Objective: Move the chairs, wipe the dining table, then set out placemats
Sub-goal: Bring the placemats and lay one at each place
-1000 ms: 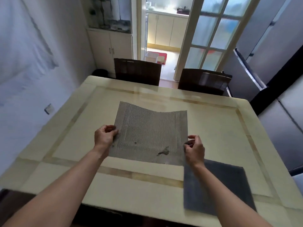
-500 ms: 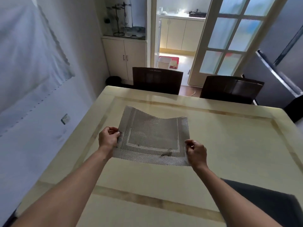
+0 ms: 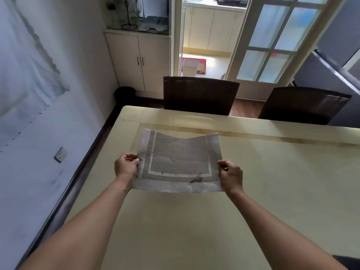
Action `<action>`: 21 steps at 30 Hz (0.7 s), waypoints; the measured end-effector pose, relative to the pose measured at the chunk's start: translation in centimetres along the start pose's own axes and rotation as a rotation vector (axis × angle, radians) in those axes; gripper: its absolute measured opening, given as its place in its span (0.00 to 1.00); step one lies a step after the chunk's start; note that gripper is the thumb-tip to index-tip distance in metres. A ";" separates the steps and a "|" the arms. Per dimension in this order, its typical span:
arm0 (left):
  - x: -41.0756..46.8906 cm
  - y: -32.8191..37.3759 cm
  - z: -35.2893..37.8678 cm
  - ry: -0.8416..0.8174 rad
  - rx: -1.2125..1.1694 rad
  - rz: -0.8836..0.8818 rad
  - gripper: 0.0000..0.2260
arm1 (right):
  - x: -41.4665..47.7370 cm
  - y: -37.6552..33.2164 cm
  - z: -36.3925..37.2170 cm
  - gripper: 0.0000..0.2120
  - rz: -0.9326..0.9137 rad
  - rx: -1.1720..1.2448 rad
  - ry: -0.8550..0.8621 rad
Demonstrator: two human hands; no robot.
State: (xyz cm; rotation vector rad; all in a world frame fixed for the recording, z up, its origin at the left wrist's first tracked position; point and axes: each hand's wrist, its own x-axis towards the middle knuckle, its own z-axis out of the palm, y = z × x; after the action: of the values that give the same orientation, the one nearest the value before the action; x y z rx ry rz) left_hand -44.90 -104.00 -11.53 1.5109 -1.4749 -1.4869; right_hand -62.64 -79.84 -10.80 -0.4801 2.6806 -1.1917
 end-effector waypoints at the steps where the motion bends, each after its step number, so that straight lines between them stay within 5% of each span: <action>1: 0.7 -0.3 0.3 -0.006 -0.005 -0.007 0.11 | 0.4 0.0 0.6 0.10 0.004 -0.004 0.002; 7: 5.8 -1.4 1.9 -0.017 0.033 -0.004 0.08 | 4.1 -0.5 4.5 0.11 0.057 0.030 -0.014; 13: 6.2 -2.7 1.6 -0.085 0.441 0.077 0.16 | 4.9 1.4 6.4 0.25 0.166 -0.136 -0.251; 21: 8.1 -2.0 1.9 0.012 0.467 0.146 0.09 | 6.3 0.5 8.2 0.22 0.140 -0.206 -0.141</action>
State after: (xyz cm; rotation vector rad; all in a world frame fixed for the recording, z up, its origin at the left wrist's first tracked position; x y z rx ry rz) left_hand -47.74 -110.43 -16.44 1.6182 -1.9758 -1.0929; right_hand -66.30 -87.43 -16.82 -0.3813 2.6764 -0.8176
